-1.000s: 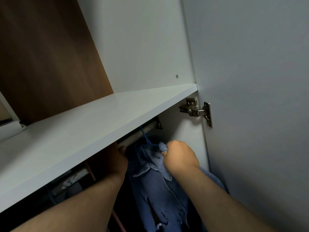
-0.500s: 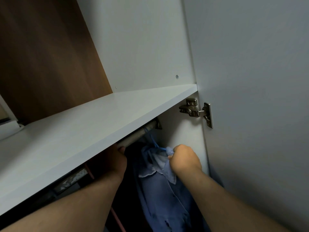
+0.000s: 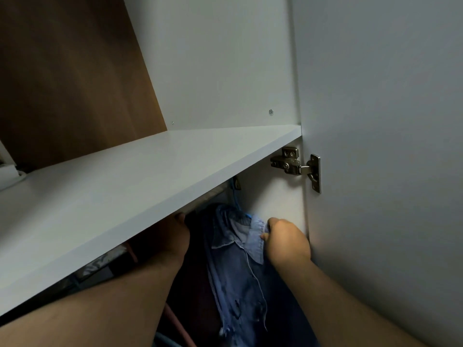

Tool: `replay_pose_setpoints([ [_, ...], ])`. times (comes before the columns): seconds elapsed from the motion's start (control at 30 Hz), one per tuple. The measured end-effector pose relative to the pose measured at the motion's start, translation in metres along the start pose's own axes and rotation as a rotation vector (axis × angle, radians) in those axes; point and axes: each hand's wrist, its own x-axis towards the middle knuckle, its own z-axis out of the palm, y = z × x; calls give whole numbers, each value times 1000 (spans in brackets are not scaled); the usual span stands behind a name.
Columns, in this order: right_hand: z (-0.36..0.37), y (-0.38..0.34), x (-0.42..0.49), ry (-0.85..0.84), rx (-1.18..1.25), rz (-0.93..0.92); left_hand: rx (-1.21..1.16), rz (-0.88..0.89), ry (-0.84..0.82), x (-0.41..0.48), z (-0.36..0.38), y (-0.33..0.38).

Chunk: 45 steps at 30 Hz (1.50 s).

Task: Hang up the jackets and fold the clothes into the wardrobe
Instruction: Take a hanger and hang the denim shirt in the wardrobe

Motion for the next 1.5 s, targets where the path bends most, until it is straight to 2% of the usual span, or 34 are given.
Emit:
replay_pose_setpoints([
  [0.2,-4,8,-31,-38,-32,-10,-15,23,76,-9,6,-6],
  [0.4,-17,2,-65,-8,116,-4,-218,23,41,-31,19,-2],
  [0.53,-44,10,-97,42,188,2,-156,139,41,-76,21,26],
  [0.7,-63,33,-157,-56,167,40,-476,140,-257,-133,19,41],
  [0.83,-76,47,-209,-8,166,97,-531,308,-382,-163,9,29],
  [1.03,-99,52,-278,28,26,113,-294,600,-527,-215,-7,10],
  [1.13,-102,49,-309,20,-71,143,-251,716,-605,-238,-13,2],
  [1.27,-105,43,-348,41,-158,214,-261,911,-625,-250,-26,1],
  [1.5,-94,18,-419,198,-123,392,-344,963,-743,-281,-52,-15],
])
